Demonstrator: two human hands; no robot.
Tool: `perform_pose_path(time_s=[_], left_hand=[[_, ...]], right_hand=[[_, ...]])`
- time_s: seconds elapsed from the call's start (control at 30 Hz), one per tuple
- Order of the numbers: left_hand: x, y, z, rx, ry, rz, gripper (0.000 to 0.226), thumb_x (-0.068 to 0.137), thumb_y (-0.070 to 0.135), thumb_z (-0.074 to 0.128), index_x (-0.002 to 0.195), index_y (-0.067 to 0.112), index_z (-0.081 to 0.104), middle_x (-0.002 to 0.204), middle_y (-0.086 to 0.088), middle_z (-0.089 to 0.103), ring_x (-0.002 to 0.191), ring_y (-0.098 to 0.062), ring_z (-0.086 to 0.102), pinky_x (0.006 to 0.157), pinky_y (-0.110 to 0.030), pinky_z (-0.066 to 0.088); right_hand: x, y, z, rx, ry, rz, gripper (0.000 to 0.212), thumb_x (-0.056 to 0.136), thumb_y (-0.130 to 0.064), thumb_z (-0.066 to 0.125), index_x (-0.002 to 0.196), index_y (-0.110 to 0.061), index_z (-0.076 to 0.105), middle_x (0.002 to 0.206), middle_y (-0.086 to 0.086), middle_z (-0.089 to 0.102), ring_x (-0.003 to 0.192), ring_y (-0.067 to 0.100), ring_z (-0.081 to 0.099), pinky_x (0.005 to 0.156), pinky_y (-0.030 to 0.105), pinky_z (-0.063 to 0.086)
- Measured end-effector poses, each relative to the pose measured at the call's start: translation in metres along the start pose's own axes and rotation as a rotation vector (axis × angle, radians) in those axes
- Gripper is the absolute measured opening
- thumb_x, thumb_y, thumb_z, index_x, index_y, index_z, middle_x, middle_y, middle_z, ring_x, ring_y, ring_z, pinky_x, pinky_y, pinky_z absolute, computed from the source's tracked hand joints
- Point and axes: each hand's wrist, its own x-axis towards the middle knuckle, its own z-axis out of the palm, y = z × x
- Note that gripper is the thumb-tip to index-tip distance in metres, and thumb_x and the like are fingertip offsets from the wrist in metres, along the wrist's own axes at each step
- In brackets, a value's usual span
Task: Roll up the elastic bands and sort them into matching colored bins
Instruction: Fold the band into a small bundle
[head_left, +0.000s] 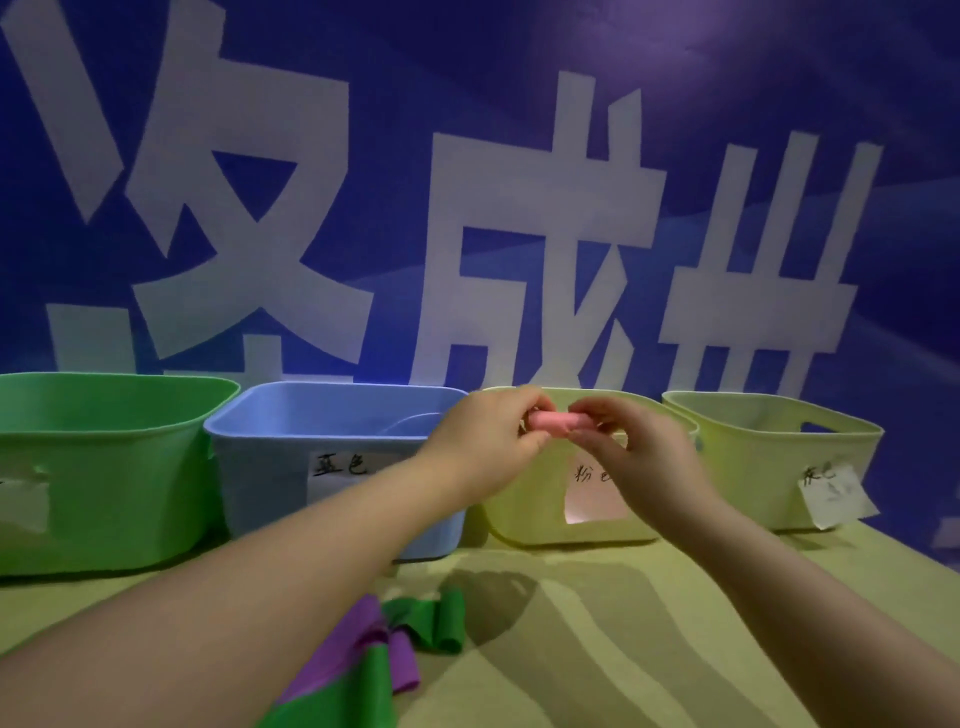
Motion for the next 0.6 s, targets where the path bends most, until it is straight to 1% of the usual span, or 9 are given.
perform_pose_path(time_s=[0.07,0.13,0.2,0.33,0.37,0.4,0.47,0.53,0.6], left_hand=[[0.019,-0.002,0.013,0.048,0.029,-0.022,0.018,0.091,0.027,0.053,0.107,0.022,0.057,0.092,0.003,0.062,0.082,-0.014,0.056,0.071,-0.030,0.049],[0.034,-0.004,0.026,0.081,0.036,-0.039,0.017,0.091,0.028,0.052,0.107,0.023,0.056,0.093,0.002,0.063,0.083,-0.016,0.057,0.075,-0.035,0.051],[0.043,-0.006,0.035,0.108,0.033,-0.043,0.017,0.091,0.028,0.051,0.107,0.023,0.055,0.094,0.002,0.063,0.083,-0.016,0.056,0.075,-0.035,0.051],[0.053,-0.012,0.048,0.129,0.011,-0.036,0.019,0.093,0.028,0.049,0.110,0.021,0.055,0.096,0.000,0.063,0.083,-0.015,0.056,0.074,-0.033,0.050],[0.054,-0.013,0.051,0.130,0.005,-0.036,0.020,0.094,0.029,0.048,0.111,0.020,0.054,0.098,0.000,0.063,0.084,-0.015,0.056,0.074,-0.032,0.050],[0.056,-0.015,0.054,0.126,-0.001,-0.046,0.022,0.095,0.030,0.046,0.113,0.020,0.054,0.100,0.000,0.063,0.086,-0.015,0.056,0.075,-0.031,0.049],[0.060,-0.017,0.058,0.117,-0.025,-0.088,0.027,0.097,0.031,0.041,0.118,0.020,0.053,0.110,-0.003,0.061,0.094,-0.017,0.055,0.080,-0.033,0.047],[0.062,-0.017,0.059,0.150,-0.058,-0.132,0.035,0.098,0.029,0.039,0.130,0.019,0.047,0.128,-0.005,0.052,0.112,-0.021,0.050,0.092,-0.037,0.044],[0.059,-0.016,0.055,0.169,-0.052,-0.140,0.040,0.096,0.025,0.040,0.136,0.018,0.041,0.138,-0.004,0.043,0.124,-0.022,0.042,0.101,-0.038,0.039]], right_hand=[[0.014,0.015,-0.001,-0.048,0.029,0.020,0.024,0.088,-0.030,0.059,0.111,-0.024,0.063,0.089,-0.019,0.060,0.081,0.000,0.053,0.068,0.016,0.039],[0.024,0.029,0.000,-0.089,0.026,0.037,0.026,0.089,-0.032,0.057,0.113,-0.024,0.062,0.099,-0.010,0.065,0.087,0.004,0.053,0.070,0.019,0.038],[0.031,0.040,0.003,-0.126,0.017,0.050,0.028,0.090,-0.034,0.055,0.115,-0.024,0.060,0.103,-0.008,0.066,0.088,0.005,0.053,0.073,0.022,0.038],[0.038,0.052,0.007,-0.177,-0.007,0.081,0.028,0.092,-0.035,0.052,0.117,-0.025,0.059,0.106,-0.008,0.065,0.088,0.006,0.053,0.070,0.021,0.041],[0.040,0.054,0.009,-0.175,-0.010,0.086,0.029,0.092,-0.036,0.052,0.118,-0.025,0.059,0.107,-0.007,0.065,0.091,0.008,0.055,0.075,0.024,0.045],[0.042,0.056,0.012,-0.169,-0.015,0.094,0.029,0.092,-0.036,0.051,0.118,-0.025,0.058,0.107,-0.007,0.066,0.093,0.011,0.057,0.082,0.031,0.048],[0.045,0.060,0.016,-0.159,-0.040,0.131,0.032,0.093,-0.039,0.047,0.120,-0.026,0.057,0.110,-0.005,0.066,0.099,0.015,0.059,0.090,0.042,0.047],[0.046,0.061,0.018,-0.154,-0.078,0.177,0.035,0.095,-0.040,0.042,0.125,-0.027,0.054,0.117,-0.004,0.064,0.106,0.017,0.057,0.094,0.046,0.044],[0.045,0.061,0.018,-0.161,-0.084,0.194,0.035,0.096,-0.040,0.040,0.127,-0.030,0.052,0.122,-0.005,0.061,0.112,0.017,0.055,0.097,0.047,0.042]])
